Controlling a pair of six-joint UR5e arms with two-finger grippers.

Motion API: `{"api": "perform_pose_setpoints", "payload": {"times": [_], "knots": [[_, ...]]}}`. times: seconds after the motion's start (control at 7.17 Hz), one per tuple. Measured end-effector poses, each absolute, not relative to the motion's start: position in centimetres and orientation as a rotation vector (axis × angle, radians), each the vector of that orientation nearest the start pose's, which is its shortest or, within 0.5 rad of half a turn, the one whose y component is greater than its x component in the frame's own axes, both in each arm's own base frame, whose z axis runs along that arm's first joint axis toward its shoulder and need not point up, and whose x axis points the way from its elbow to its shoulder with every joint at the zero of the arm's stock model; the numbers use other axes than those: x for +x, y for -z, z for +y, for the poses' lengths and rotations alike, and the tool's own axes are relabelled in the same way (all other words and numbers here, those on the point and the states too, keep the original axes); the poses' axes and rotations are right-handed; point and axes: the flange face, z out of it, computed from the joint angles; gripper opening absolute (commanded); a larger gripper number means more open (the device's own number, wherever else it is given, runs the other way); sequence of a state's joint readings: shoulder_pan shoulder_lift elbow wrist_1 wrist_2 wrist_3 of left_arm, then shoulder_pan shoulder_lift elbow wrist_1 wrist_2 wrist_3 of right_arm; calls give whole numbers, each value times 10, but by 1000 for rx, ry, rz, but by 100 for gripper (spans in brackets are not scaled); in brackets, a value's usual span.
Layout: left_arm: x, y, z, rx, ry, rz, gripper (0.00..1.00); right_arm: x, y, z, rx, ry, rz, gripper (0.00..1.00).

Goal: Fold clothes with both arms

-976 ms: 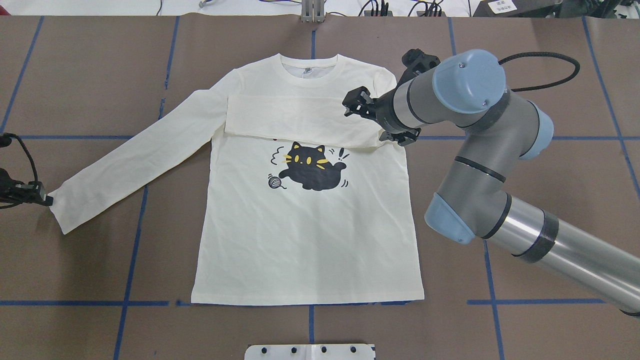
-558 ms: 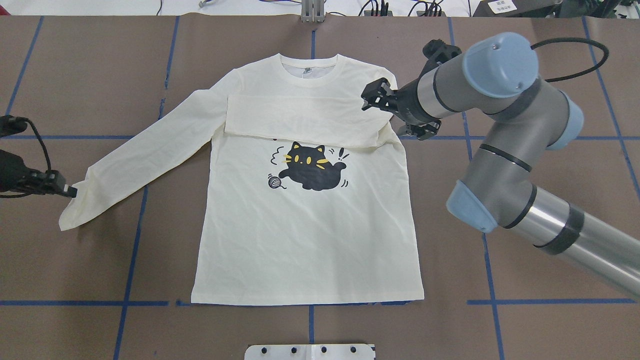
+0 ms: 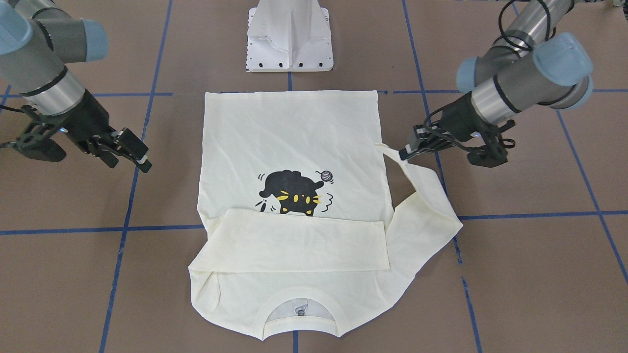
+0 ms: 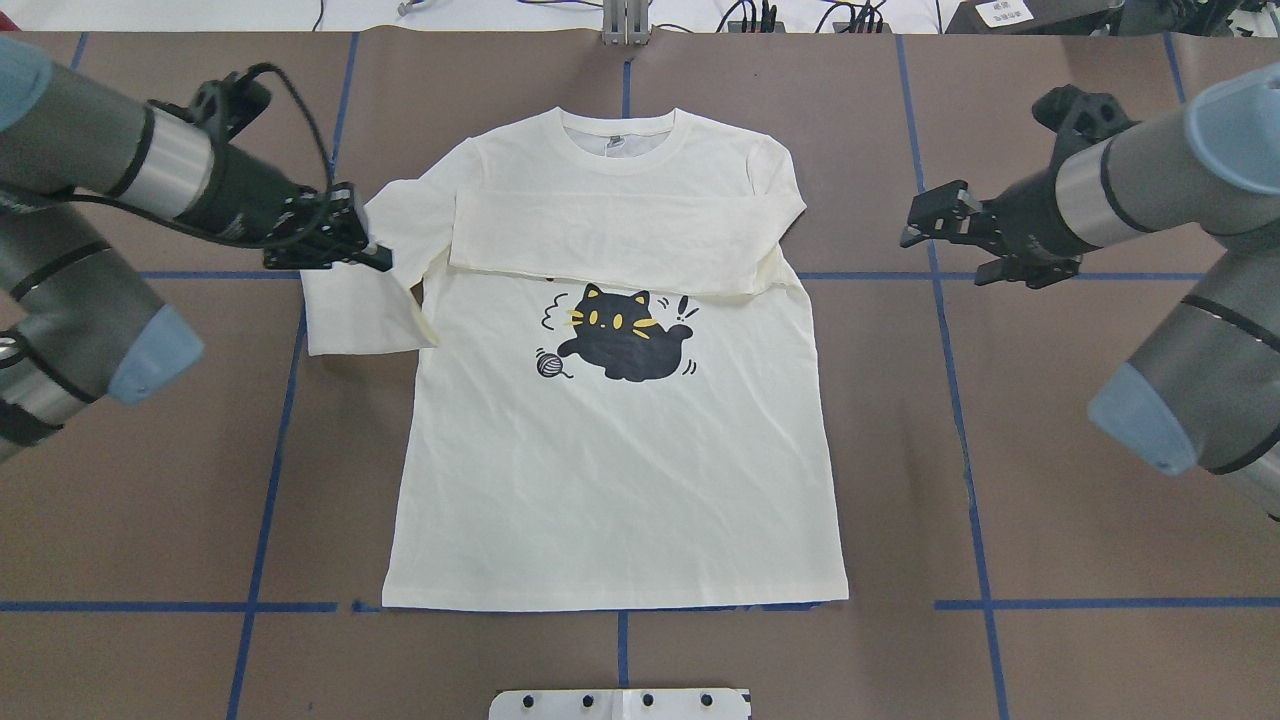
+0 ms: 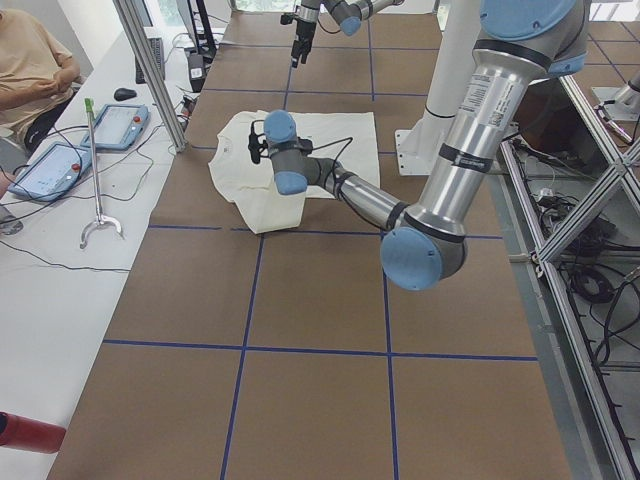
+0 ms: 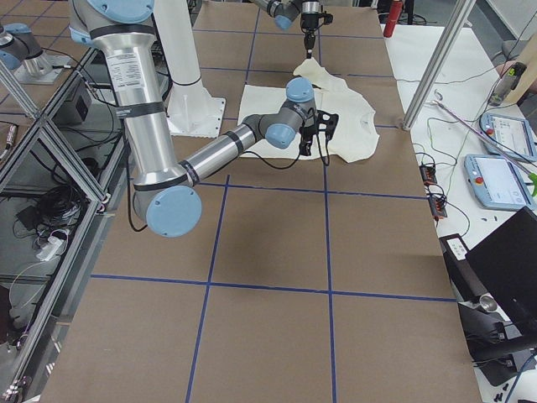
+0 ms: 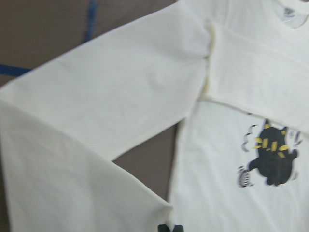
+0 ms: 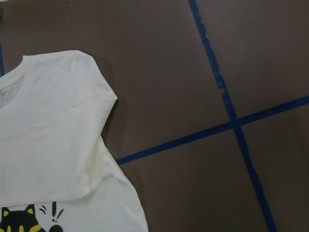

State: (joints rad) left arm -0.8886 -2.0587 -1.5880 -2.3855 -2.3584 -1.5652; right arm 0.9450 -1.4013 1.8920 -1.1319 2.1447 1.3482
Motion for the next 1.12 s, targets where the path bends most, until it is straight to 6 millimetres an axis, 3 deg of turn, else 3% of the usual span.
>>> {"api": "perform_pose_setpoints", "payload": {"times": [0.14,0.28,0.42,0.56,0.84,0.98,1.12], "knots": [[400,-208,-546,-64,269,1412,0,-214,-390,-481,51,-353,-1043,100],[448,-157,-563,-54,321,1416,0,-189,-405,-477,48,-336,-1041,100],[502,-112,-576,-45,368,1407,0,-176,-412,-474,47,-332,-1040,100],[550,-82,-571,-23,395,1398,0,-170,-415,-473,47,-332,-1039,100],[619,-57,-536,30,417,1387,0,-166,-417,-472,48,-337,-1037,100],[638,-55,-533,50,427,1385,17,-165,-417,-472,49,-339,-1037,100],[653,-58,-534,78,446,1386,66,-165,-418,-472,48,-340,-1036,100]]}}
